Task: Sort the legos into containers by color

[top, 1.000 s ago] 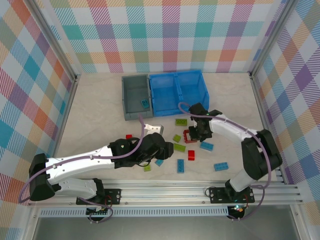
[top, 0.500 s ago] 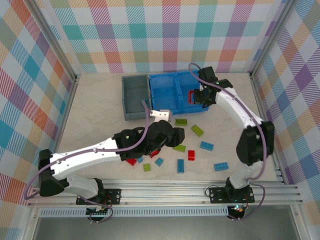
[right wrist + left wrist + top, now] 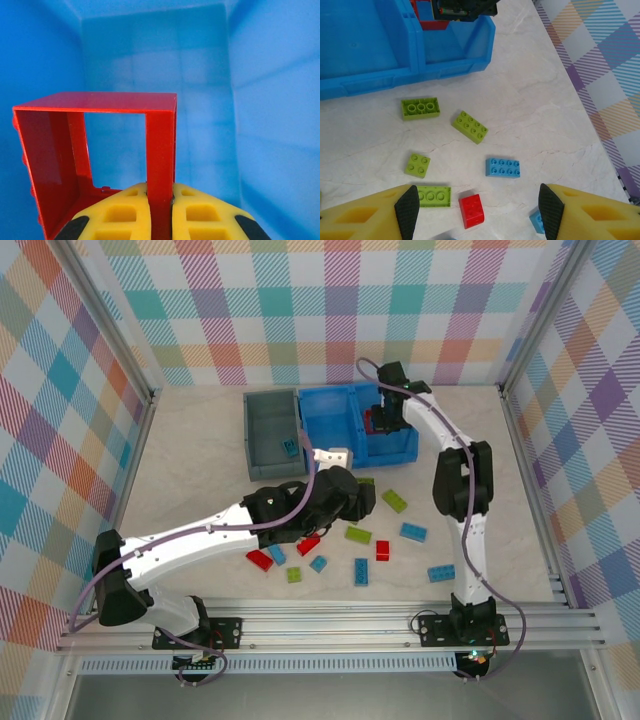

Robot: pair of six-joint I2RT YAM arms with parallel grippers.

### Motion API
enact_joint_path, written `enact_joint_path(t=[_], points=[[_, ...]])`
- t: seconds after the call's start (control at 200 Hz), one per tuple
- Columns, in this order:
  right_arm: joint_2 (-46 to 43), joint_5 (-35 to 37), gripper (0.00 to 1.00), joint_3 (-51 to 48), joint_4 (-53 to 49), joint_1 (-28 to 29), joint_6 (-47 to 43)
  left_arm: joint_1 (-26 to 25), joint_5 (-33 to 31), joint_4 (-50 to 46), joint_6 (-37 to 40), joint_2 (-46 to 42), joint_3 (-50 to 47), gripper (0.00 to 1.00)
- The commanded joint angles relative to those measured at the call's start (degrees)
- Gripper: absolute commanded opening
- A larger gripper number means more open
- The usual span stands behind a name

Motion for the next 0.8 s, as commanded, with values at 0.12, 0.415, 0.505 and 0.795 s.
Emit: enact_joint_path(t=[0.12,0.415,0.505,0.795], points=[[8.61,-3.85,0.07,11.36,-2.41,-1.37,-2.82,1.31,0.05,2.15,3.99,1.39,4.72,0.67],[13.73,-8.44,0.10,19.59,-4.88,-2.07,-2.97,1.14,-7.71,-10.87,7.45,18.18,29.32,0.67],[14.40,-8.71,0.12,20.20,-5.01,-2.07,-2.77,1.14,-10.39,-13.91,7.38,22.61,35.45,0.67],[13.76,-8.58,0.29,20.87,-5.84,-2.16,-2.48,1.19,-9.64,-16.62,7.21,25.72,40.16,0.67]])
